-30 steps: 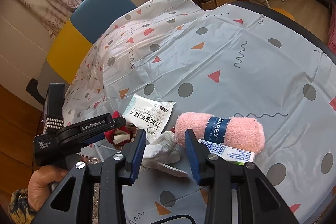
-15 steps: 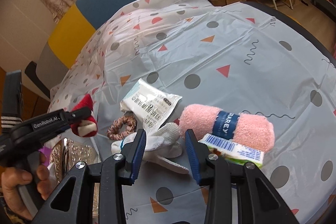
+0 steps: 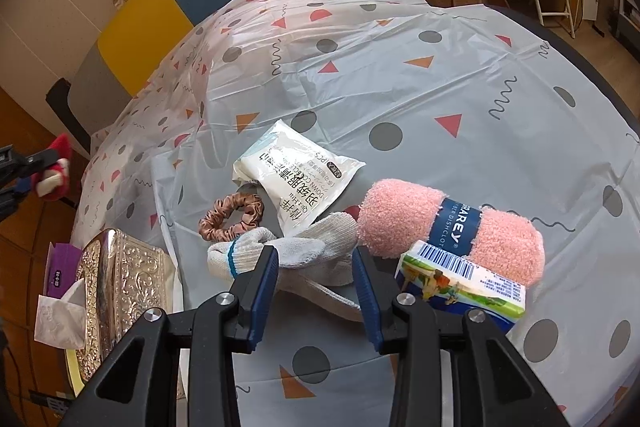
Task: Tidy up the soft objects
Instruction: 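Carry the red sock to the gold tray with the left tool while the right tool grasps the scrunchie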
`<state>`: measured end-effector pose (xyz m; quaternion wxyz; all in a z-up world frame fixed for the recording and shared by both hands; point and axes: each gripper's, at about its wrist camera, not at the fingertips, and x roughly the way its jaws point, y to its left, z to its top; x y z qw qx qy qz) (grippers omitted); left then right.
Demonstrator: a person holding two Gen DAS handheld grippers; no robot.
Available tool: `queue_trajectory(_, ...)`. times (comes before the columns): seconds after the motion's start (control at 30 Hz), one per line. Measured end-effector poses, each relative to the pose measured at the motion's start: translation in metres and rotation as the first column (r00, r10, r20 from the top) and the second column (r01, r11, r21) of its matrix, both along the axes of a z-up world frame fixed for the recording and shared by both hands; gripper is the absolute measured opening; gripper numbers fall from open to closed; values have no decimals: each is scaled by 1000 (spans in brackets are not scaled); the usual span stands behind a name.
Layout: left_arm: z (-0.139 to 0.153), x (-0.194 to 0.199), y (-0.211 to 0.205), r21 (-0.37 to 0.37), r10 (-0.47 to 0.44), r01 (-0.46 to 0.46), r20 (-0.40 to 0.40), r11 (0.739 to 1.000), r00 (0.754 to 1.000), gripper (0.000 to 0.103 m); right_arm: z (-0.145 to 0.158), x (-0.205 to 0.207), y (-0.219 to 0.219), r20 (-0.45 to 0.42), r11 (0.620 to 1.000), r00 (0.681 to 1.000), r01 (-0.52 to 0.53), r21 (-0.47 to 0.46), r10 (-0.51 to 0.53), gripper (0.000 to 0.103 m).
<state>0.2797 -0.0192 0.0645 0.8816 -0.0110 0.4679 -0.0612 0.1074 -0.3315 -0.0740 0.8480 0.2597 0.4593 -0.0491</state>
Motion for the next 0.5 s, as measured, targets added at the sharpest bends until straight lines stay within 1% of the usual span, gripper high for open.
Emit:
queue_trajectory(0.07, 6, -3, 35, 3, 50, -50, 18, 999, 999, 34, 0, 0, 2, 0, 1000, 1000, -5, -5, 5, 38)
queue_trajectory(0.13, 9, -9, 67, -10, 90, -90, 27, 996, 996, 34, 0, 0, 4, 3, 1000, 1000, -13, -12, 13, 38)
queue_trajectory(0.27, 11, -37, 133, -31, 157, -155, 58, 987, 986, 34, 2, 3, 14, 21, 998, 998, -53, -27, 53, 38)
queue_trajectory(0.4, 4, -75, 178, -67, 189, -184, 72, 981, 979, 34, 8, 8, 30, 43, 993, 993, -108, -46, 110, 38)
queue_trajectory(0.5, -9, -104, 204, -97, 211, -204, 65, 974, 975, 34, 15, 18, 44, 49, 984, 985, -164, -69, 167, 38)
